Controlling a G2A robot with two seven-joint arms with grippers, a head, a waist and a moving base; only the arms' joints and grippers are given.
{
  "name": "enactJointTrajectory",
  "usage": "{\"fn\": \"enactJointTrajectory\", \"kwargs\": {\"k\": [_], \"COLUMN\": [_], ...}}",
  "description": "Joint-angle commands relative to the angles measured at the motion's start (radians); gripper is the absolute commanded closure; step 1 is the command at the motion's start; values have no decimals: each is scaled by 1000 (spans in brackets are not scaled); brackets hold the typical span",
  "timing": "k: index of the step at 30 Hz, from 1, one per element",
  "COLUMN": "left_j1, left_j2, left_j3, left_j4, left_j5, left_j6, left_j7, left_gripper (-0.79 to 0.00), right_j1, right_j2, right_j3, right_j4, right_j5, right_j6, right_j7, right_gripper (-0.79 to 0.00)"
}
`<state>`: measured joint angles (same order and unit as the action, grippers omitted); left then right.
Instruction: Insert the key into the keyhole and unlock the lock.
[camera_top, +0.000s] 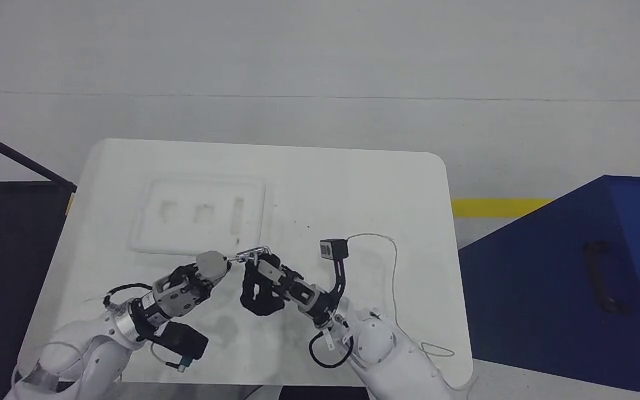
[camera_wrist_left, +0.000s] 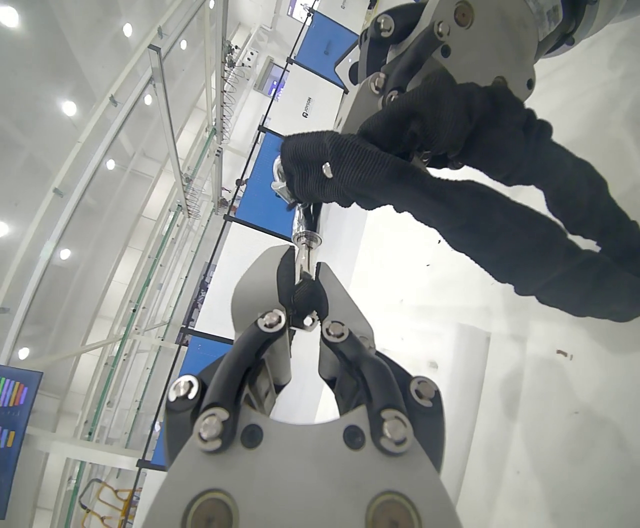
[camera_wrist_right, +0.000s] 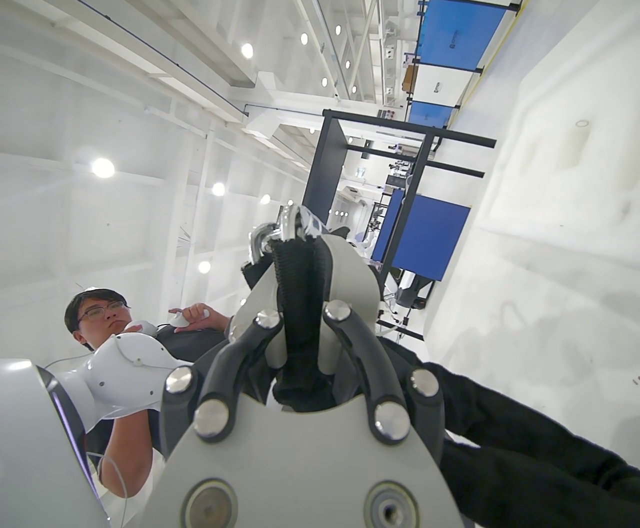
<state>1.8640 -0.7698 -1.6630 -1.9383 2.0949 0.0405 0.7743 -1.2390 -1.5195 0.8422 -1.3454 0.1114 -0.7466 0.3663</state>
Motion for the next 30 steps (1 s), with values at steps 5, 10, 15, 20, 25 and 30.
{"fn": "enactJointTrajectory", "kwargs": {"k": [5,10,15,20,25,30], "left_j1": [0,11,15,15,15,15], "left_j2": [1,-2,-3,-3,-3,-3], "left_j3": [-89,-175,-198,-198,-198,-198], "left_j4": [35,74,103,103,103,103], "left_j5": [-210,-495,-687,-687,-687,-687], "left_j6": [-193,-425,-567,-567,-567,-567], "left_j7": [36,-5,-57,-57,-57,-57], "left_gripper": [-785,-785,-785,-785,-785,-785], "right_j1": [-20,-61,-93,-93,-89,-149], "right_j2": [13,29,34,34,43,56], "right_j3": [52,127,149,149,192,208], "right_j4": [-38,-96,-133,-133,-149,-248], "right_j5": [-99,-303,-365,-365,-555,-950], "right_j6": [6,50,69,69,165,346], "right_j7": [-50,-155,-207,-207,-257,-383], "right_gripper": [0,0,0,0,0,0]}}
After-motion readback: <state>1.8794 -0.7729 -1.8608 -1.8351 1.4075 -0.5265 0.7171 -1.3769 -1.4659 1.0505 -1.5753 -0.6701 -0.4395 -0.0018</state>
